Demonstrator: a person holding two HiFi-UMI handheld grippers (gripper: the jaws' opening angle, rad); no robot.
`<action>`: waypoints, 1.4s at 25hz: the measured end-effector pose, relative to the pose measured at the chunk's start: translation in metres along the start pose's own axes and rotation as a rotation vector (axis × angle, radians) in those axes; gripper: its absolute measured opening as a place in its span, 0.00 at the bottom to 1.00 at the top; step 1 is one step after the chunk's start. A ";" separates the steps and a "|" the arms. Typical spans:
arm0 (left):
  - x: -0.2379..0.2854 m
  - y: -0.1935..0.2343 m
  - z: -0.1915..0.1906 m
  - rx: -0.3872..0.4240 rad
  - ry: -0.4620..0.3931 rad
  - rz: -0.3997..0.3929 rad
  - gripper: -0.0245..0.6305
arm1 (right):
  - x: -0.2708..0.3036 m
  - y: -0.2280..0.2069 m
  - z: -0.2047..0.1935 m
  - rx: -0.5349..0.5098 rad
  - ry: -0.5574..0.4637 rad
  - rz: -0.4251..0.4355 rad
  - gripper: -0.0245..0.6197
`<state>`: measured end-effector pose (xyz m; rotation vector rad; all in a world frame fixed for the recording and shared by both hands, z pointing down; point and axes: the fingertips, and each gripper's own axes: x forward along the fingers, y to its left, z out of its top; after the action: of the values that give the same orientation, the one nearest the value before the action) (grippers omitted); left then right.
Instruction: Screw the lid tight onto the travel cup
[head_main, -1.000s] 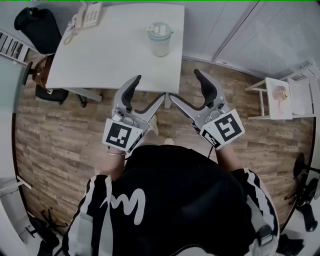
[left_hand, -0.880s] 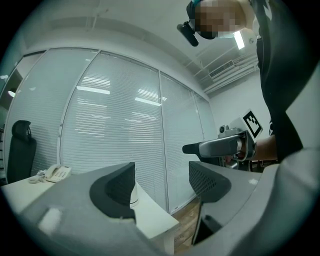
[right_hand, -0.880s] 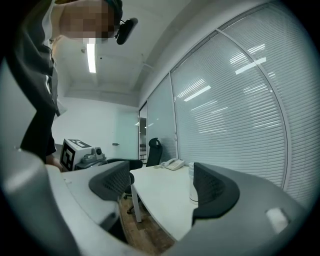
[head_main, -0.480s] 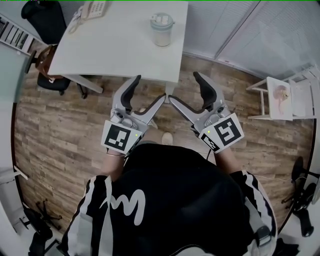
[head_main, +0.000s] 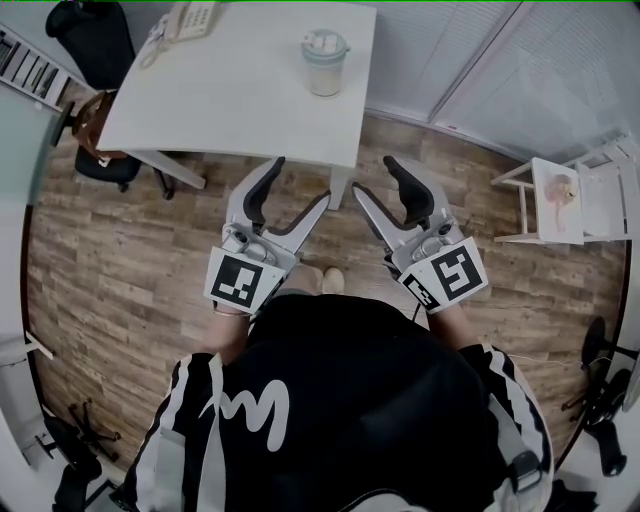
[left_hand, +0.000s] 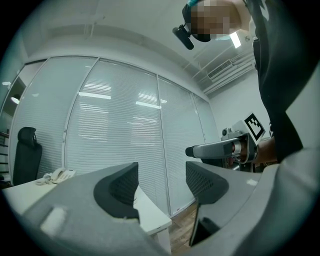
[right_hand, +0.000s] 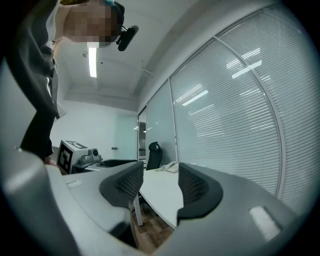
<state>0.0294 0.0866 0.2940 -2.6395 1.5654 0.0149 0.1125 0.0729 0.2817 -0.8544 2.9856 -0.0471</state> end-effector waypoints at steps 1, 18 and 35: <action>-0.001 0.002 0.001 0.003 -0.008 0.009 0.46 | 0.000 -0.002 0.000 -0.001 -0.007 -0.011 0.33; -0.003 0.023 -0.001 0.006 -0.021 0.113 0.04 | 0.000 -0.010 0.001 0.009 -0.038 -0.048 0.04; -0.006 0.029 0.000 0.009 -0.016 0.122 0.04 | 0.008 -0.006 0.003 0.024 -0.026 -0.036 0.04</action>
<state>0.0013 0.0784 0.2927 -2.5268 1.7143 0.0359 0.1093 0.0637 0.2790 -0.8988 2.9394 -0.0723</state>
